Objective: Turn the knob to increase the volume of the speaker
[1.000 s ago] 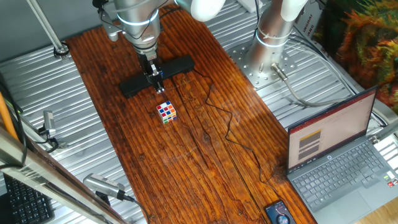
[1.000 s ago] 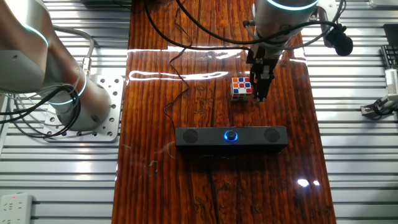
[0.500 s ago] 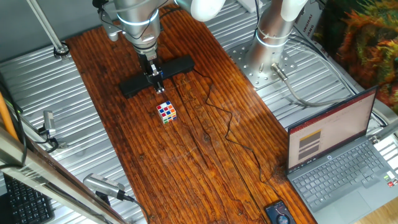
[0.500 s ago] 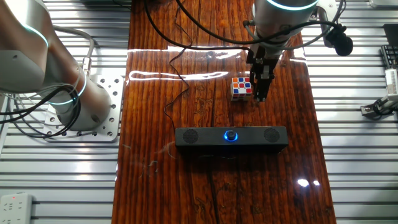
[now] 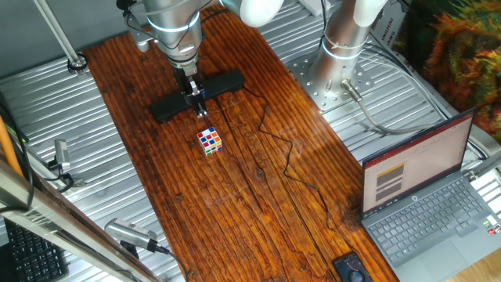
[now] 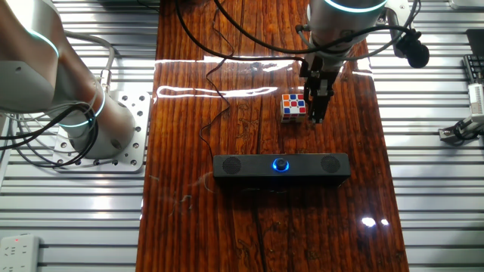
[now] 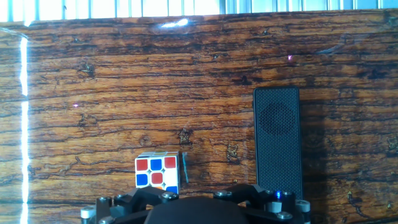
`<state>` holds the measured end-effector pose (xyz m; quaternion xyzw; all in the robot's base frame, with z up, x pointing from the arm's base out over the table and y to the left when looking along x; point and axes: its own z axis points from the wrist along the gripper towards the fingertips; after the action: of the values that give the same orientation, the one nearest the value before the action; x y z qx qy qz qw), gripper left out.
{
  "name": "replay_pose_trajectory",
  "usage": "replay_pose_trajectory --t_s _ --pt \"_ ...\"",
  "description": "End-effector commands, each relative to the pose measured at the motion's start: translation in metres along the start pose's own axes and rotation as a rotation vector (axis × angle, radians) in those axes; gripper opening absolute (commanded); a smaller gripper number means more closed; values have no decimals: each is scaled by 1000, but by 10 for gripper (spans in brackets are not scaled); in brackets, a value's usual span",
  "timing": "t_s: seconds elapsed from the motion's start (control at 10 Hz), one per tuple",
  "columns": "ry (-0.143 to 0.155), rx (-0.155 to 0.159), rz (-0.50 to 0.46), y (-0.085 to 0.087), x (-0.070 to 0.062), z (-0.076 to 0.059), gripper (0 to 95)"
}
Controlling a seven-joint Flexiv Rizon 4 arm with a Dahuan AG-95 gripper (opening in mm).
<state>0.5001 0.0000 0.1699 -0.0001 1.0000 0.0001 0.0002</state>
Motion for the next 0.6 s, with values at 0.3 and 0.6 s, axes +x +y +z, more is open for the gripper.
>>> replay_pose_trajectory --t_s 0.3,0.6 --pt "38 23 -188 0 1 -2 0" --pt "37 29 -188 0 0 -3 0"
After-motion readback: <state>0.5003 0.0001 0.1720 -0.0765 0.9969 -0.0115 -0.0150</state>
